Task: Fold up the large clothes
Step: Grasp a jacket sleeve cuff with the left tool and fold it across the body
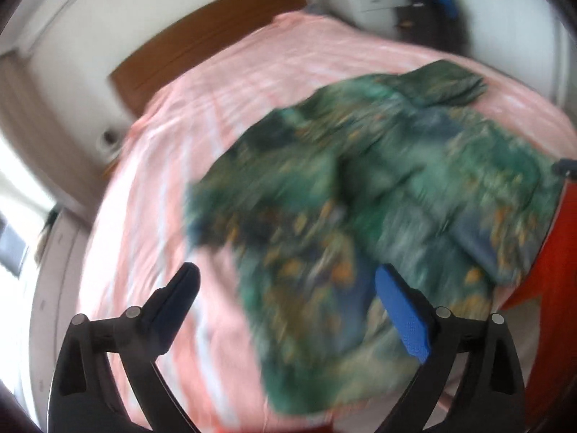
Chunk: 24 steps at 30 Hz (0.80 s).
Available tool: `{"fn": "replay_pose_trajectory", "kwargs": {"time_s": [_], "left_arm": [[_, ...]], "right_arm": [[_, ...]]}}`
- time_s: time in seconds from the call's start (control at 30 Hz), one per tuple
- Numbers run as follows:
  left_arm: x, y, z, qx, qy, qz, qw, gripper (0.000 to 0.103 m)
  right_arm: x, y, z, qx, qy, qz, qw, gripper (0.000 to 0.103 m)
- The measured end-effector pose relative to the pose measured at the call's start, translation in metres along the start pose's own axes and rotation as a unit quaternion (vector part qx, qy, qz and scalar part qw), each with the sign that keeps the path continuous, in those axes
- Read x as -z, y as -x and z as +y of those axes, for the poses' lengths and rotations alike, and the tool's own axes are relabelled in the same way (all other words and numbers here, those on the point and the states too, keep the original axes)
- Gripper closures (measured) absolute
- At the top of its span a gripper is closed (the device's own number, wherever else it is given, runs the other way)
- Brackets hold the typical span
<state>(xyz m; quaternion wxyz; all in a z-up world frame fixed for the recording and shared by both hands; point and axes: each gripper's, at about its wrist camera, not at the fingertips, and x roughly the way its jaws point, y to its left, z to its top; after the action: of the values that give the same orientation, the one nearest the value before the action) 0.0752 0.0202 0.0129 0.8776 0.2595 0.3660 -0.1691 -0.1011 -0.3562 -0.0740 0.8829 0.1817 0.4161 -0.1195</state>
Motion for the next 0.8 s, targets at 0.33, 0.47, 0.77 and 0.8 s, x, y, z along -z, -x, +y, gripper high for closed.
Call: {"fn": "replay_pose_trajectory", "kwargs": {"time_s": [0.33, 0.47, 0.77, 0.8], "left_arm": [[-0.025, -0.215, -0.016, 0.013, 0.053, 0.128, 0.9902, 0.03], [-0.019, -0.185, 0.023, 0.001, 0.12, 0.089, 0.9888, 0.082], [0.079, -0.104, 0.22, -0.134, 0.337, 0.065, 0.9296, 0.082], [0.101, -0.103, 0.241, -0.158, 0.361, 0.077, 0.9157, 0.082]], "right_arm": [[0.026, 0.013, 0.034, -0.016, 0.04, -0.015, 0.999, 0.031], [0.041, 0.016, 0.035, -0.028, 0.052, -0.012, 0.998, 0.031], [0.026, 0.023, 0.052, -0.039, 0.084, -0.055, 0.994, 0.031], [0.026, 0.021, 0.055, -0.04, 0.089, -0.056, 0.994, 0.031]]}}
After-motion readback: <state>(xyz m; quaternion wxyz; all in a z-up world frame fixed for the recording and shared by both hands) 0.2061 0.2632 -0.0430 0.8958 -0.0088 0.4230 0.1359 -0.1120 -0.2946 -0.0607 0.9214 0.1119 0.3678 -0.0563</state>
